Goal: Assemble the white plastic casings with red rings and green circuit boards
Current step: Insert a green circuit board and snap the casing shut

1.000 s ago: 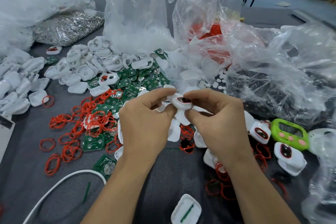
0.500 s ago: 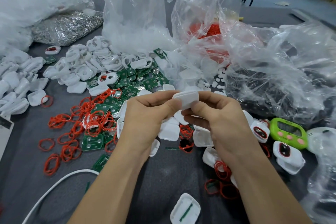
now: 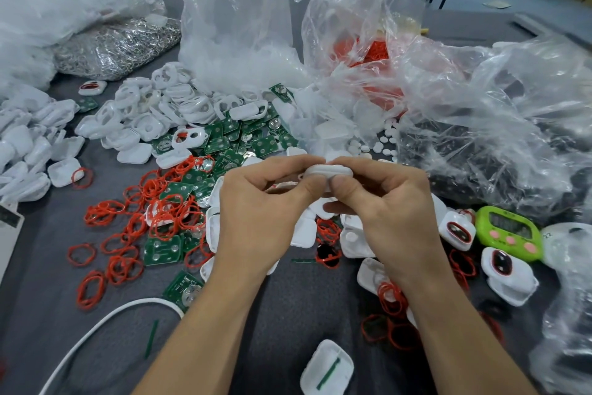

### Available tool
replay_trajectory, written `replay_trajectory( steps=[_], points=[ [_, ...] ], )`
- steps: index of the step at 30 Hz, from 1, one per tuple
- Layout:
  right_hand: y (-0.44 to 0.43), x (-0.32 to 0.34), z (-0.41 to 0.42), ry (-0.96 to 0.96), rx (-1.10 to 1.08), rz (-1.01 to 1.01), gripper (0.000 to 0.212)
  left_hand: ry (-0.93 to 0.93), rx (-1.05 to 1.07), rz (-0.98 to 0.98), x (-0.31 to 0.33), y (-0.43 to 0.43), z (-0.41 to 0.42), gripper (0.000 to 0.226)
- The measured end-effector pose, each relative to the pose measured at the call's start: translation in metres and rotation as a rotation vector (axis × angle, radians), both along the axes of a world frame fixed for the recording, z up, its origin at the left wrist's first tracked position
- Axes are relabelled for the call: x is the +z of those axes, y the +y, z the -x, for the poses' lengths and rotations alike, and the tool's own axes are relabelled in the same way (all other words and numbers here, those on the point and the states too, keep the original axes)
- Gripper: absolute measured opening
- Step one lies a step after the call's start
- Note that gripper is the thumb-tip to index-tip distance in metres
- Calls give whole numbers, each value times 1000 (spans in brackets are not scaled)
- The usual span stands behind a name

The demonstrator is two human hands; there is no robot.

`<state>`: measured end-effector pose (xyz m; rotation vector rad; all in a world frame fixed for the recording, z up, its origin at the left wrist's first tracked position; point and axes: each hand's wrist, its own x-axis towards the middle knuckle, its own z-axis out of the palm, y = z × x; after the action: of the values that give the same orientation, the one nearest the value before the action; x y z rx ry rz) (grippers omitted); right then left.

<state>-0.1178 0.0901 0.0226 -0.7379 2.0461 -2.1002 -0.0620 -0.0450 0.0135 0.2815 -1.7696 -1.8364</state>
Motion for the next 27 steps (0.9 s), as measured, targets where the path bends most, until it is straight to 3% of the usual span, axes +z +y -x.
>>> replay_trajectory(
  steps=[5, 13, 18, 23, 27],
  points=[
    [-1, -3, -2, -20, -17, 23, 26, 32, 68, 75, -3, 2, 0, 27],
    [-3, -9, -4, 38, -106, -94, 16, -72, 143, 139, -8, 4, 0, 30],
    [-2, -8, -1, 33, -111, -127, 14, -104, 115, 72, -8, 6, 2, 17],
    [4, -2, 7, -133, 25, -37, 27, -114, 45, -112, -5, 5, 5, 15],
    [6, -5, 8, -51, 23, -82, 29, -125, 16, 12, -3, 5, 4, 23]
  ],
)
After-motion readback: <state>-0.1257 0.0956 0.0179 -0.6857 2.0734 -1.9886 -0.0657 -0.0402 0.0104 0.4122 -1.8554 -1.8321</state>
